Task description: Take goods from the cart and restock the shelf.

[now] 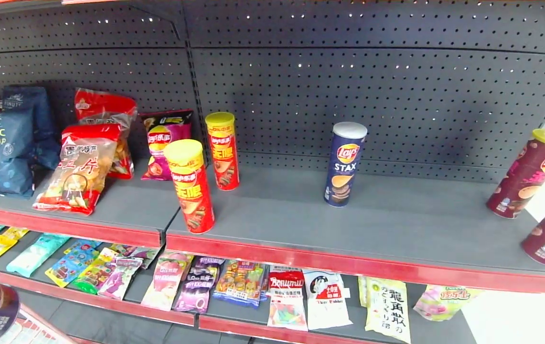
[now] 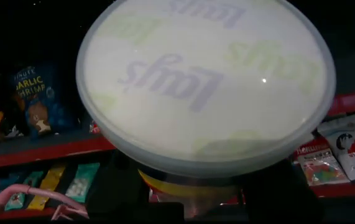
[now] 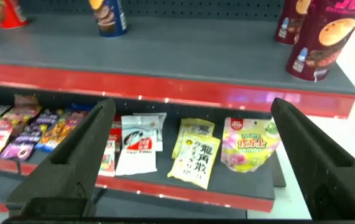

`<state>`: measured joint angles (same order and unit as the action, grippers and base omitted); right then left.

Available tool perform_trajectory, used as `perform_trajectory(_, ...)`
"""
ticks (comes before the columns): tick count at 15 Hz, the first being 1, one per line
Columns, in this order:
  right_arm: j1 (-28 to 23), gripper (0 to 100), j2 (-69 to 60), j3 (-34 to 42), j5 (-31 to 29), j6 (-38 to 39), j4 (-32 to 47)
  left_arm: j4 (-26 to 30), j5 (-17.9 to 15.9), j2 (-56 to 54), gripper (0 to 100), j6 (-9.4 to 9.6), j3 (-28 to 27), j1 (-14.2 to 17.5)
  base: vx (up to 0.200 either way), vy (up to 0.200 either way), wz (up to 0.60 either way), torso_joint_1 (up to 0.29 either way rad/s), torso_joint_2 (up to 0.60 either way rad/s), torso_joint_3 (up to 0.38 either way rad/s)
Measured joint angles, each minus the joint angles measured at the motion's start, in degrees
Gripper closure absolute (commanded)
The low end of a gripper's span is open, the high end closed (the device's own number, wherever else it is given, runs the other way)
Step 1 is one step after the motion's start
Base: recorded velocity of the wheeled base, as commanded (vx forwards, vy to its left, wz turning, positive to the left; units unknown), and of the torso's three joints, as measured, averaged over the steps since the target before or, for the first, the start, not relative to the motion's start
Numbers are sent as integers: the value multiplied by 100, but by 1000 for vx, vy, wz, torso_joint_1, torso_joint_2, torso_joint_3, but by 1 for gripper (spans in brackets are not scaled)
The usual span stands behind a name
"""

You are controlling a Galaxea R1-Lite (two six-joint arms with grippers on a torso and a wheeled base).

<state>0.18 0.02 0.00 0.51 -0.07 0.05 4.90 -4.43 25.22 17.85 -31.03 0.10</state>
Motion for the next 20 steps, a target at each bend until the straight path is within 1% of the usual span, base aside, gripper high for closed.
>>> perform_trajectory(2,-5,0,0,0,0,-2,6,22,5,-83,100,106,10,-2,0,0,0,0,0,0)
perform_trajectory(5,-2,0,0,0,17,-46,11,7,2,-213,100,122,2,-2,0,0,0,0,0,0)
perform_trajectory(7,-5,0,9,-68,362,-372,28,32,2,-430,100,123,66,-2,0,0,0,0,0,0)
perform_trajectory(8,-5,0,71,-263,484,-391,33,90,7,-577,100,141,101,0,0,0,0,0,0,0)
perform_trajectory(10,4,0,514,-763,740,-483,33,399,11,-908,100,191,149,0,0,0,0,0,0,0)
perform_trajectory(12,155,0,1519,-1320,1057,-783,-56,768,-26,-1287,100,180,204,-5,0,0,0,0,0,0)
perform_trajectory(14,461,0,2809,-1766,1229,-1005,-549,930,-15,-1625,100,95,377,-56,0,0,0,0,0,0)
perform_trajectory(15,699,0,3555,-1948,1264,-1079,-968,922,-17,-1737,100,68,429,-76,0,0,0,0,0,0)
perform_trajectory(16,926,0,4228,-2089,1279,-1112,-1392,922,-44,-1805,100,-4,464,-80,0,0,0,0,0,0)
perform_trajectory(17,1134,0,4912,-2232,1265,-1106,-1849,913,-137,-1848,100,-283,510,-91,0,0,0,0,0,0)
perform_trajectory(18,1340,0,5665,-2389,1235,-1068,-2314,902,-162,-1879,100,-444,534,-98,0,0,0,0,0,0)
perform_trajectory(20,1657,0,6990,-2767,1175,-947,-3076,897,-162,-1908,100,-491,534,-102,0,0,0,0,0,0)
